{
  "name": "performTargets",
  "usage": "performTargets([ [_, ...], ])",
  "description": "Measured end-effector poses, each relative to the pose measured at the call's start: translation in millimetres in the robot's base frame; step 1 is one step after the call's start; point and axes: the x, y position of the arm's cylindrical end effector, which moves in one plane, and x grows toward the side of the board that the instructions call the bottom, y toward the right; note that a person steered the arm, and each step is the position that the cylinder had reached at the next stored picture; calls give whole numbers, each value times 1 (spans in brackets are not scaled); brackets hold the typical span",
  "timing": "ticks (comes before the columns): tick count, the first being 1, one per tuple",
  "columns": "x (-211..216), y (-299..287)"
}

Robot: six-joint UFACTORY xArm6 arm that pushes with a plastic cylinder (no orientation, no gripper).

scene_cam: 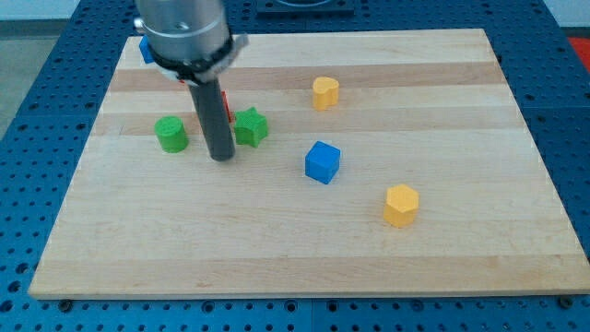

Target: Move green circle slightly right side

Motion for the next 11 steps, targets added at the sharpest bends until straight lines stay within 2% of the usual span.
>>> performTargets([
  [1,8,9],
  [2,-1,-11],
  [4,-8,-146],
  [5,-50,-173],
  [6,-81,-165],
  [7,-77,-137],
  [9,-5,-70],
  [10,-2,-77],
  [11,-14,-118],
])
